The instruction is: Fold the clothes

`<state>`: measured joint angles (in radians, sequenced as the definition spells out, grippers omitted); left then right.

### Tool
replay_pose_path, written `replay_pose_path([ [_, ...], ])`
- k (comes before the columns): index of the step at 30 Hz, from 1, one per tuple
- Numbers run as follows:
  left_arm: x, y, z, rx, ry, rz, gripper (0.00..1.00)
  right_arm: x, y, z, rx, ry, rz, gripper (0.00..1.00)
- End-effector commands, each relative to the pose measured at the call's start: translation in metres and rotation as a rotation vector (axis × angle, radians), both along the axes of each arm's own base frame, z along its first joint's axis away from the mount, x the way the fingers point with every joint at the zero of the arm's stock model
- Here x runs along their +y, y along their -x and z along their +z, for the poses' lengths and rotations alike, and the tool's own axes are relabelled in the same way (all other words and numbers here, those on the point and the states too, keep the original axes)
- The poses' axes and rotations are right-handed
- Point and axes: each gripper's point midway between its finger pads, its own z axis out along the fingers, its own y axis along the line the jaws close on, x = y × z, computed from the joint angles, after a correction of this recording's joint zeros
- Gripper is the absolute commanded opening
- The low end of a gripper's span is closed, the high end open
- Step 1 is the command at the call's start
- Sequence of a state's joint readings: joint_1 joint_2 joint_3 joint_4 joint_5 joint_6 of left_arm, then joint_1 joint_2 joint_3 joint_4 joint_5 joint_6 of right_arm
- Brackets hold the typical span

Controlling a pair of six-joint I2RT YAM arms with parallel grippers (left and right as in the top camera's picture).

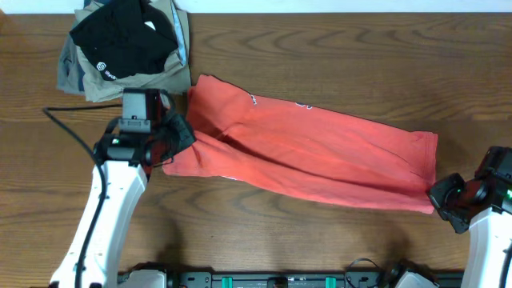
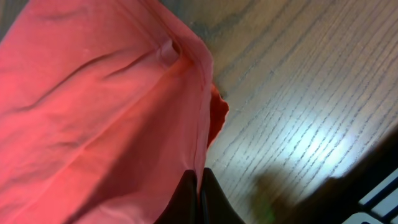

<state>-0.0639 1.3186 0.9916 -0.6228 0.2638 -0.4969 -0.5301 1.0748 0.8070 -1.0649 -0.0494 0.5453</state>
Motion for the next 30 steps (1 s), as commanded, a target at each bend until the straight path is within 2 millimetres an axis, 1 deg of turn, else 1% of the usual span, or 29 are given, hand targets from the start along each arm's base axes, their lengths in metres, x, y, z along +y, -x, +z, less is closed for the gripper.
replay_pose_path([
  [1, -0.002, -0.014, -0.003, -0.022, 0.0, -0.014, 0.06, -0.01, -0.003, -0.002, 0.014, 0.011, -0.042, 0.01],
  [7, -0.004, -0.041, -0.007, -0.085, 0.003, -0.014, 0.06, -0.018, -0.018, -0.016, 0.019, -0.004, -0.085, 0.01],
  [10, -0.005, -0.053, -0.011, -0.109, 0.004, -0.014, 0.06, -0.025, -0.03, -0.023, 0.004, 0.003, -0.088, 0.01],
  [12, -0.005, -0.057, -0.014, -0.111, 0.004, -0.014, 0.06, -0.028, -0.037, -0.025, -0.01, 0.004, -0.086, 0.01],
  [15, -0.005, -0.061, -0.023, -0.101, 0.001, -0.013, 0.06, -0.035, -0.048, -0.029, -0.035, 0.018, -0.086, 0.01],
  [22, 0.009, -0.066, -0.044, -0.063, -0.074, 0.033, 0.06, -0.047, -0.067, -0.036, -0.079, 0.042, -0.086, 0.01],
  [30, 0.012, -0.068, -0.058, -0.036, -0.088, 0.039, 0.06, -0.058, -0.086, -0.04, -0.127, 0.073, -0.073, 0.01],
])
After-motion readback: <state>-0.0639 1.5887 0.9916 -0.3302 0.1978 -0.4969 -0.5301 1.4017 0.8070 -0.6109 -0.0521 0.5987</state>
